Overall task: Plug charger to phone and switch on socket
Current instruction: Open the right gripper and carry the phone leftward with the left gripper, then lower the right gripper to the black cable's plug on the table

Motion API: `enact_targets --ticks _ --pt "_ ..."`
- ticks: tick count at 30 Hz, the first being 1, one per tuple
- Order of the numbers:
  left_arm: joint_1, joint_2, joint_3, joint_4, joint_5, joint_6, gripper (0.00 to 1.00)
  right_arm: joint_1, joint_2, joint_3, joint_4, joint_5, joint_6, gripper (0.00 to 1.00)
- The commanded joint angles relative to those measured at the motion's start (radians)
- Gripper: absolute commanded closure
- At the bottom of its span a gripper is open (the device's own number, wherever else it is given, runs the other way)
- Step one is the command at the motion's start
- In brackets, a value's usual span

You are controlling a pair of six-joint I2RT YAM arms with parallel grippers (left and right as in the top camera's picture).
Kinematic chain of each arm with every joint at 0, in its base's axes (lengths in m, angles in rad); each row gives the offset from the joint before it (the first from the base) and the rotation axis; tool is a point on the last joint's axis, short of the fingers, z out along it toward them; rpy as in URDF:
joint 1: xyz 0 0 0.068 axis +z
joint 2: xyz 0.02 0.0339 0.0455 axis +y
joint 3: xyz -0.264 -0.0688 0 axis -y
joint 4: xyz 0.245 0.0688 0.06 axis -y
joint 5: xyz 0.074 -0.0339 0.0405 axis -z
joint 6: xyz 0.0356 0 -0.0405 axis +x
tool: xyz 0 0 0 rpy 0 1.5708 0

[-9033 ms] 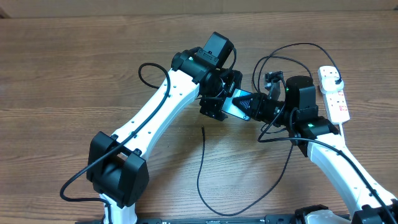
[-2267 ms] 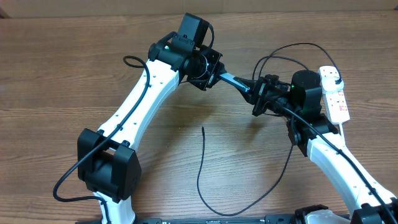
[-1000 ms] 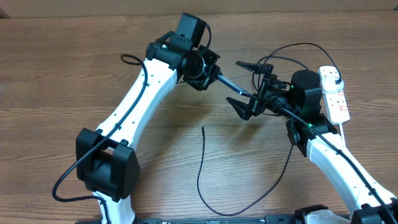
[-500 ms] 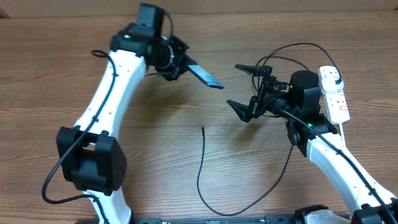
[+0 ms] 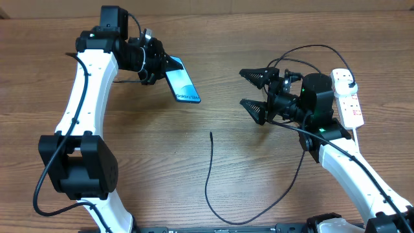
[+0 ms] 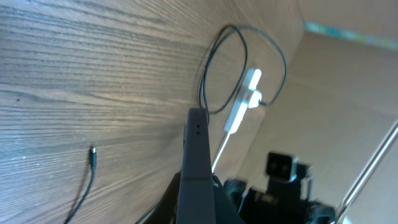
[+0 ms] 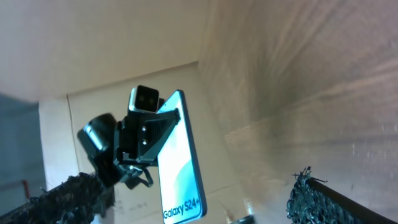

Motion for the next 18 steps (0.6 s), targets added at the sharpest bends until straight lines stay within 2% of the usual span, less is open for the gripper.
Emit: enact_targets --ticks 1,6,14,18 --pt "0.021 -0.024 0.011 -0.014 0.095 0.135 0.96 -0.002 -0.008 0.034 0.019 0.004 -0.152 0.01" --pt "0.055 -0.024 0.011 -0.013 0.181 0.201 0.96 -0.002 -0.008 0.112 -0.084 -0.007 -0.285 0.01" --pt "0.096 -0.024 0.011 -0.013 0.219 0.298 0.96 -0.002 -0.008 0.378 -0.586 0.137 -0.609 0.01" --pt "0.105 -0.024 0.011 -0.005 0.242 0.332 0.96 -0.002 -0.008 0.453 -0.752 0.216 -0.73 0.01"
